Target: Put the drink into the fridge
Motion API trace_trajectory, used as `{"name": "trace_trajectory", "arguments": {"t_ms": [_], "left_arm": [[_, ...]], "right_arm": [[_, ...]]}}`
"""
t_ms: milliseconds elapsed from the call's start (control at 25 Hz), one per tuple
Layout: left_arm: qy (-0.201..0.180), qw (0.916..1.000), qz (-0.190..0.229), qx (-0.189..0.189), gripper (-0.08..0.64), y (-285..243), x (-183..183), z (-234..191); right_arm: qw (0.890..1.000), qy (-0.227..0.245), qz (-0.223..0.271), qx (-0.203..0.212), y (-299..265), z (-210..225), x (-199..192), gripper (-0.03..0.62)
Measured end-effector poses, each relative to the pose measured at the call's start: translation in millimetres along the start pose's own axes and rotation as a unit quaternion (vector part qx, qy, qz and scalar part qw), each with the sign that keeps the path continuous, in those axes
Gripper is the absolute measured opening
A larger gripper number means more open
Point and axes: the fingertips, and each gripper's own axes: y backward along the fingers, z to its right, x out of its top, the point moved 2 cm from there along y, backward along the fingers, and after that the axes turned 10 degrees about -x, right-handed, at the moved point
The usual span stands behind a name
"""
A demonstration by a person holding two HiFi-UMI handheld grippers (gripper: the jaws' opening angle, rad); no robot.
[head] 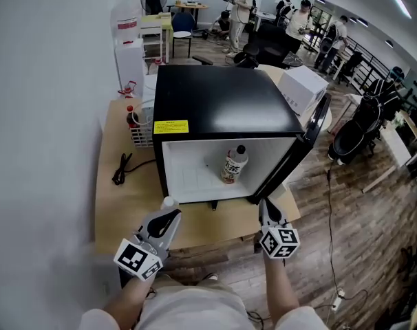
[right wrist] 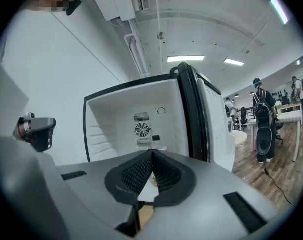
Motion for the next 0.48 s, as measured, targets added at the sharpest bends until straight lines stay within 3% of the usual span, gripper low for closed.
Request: {"name": "trace_trajectory", "arguments": {"t_ms": [480], "left_arm": [[-0.01, 0.9997, 0.014, -0.018, 0.014, -15, 20, -7]], "right_arm": [[0.999, -0.027, 0.029, -0.034, 50, 30, 29, 0.002]]}}
